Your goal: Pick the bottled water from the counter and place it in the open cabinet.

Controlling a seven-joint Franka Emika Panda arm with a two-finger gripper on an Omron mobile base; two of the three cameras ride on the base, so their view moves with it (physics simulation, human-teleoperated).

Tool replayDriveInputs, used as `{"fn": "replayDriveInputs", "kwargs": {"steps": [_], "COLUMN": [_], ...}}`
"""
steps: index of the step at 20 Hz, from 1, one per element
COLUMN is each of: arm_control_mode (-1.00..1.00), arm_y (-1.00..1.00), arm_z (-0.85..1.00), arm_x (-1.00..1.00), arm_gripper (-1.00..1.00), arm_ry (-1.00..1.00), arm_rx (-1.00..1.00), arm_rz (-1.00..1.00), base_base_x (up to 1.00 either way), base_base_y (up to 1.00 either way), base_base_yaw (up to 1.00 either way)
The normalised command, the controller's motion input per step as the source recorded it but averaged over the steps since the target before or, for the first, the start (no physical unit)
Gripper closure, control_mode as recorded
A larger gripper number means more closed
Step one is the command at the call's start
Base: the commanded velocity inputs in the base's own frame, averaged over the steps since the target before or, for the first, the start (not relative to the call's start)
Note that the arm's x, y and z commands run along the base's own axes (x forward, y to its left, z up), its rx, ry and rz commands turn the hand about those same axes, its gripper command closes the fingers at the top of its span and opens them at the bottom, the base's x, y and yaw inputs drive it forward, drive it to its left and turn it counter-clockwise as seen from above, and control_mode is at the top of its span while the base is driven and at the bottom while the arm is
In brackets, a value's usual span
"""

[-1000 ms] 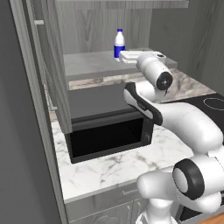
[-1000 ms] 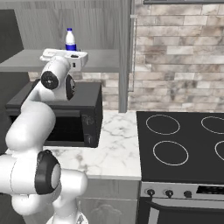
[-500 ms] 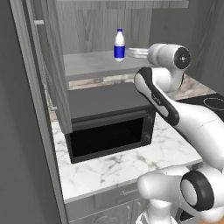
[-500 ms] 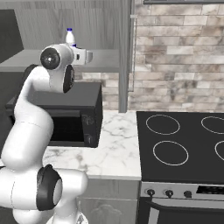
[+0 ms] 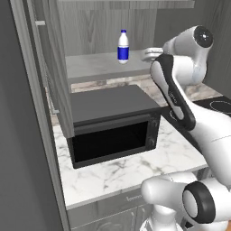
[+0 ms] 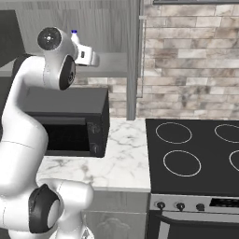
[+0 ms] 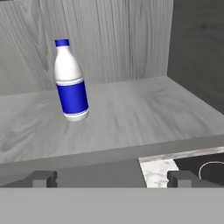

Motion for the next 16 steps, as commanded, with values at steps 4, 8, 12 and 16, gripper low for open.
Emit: {"fn": "replayDriveInputs", "kwargs": {"steps": [4,8,12,16], "arm_control_mode": [-1.0,-1.0,-1.0,-1.0], "arm_y": [-0.09,-0.05,0.0,0.0], "arm_z": [-0.11,-0.29,-0.31,-0.38], "arm_x": [-0.51,-0.59,-0.63,-0.61], "arm_gripper": [-1.0,-1.0,-1.0,-1.0], "arm_ry": [0.21,0.07,0.03,0.03], "arm_rx": [-0.02,0.0,0.0,0.0], "arm_rz": [0.0,0.0,0.0,0.0], "base_base_x": [0.0,0.0,0.0,0.0], "base_base_y": [0.0,0.0,0.0,0.0], "base_base_yaw": [0.0,0.0,0.0,0.0]}}
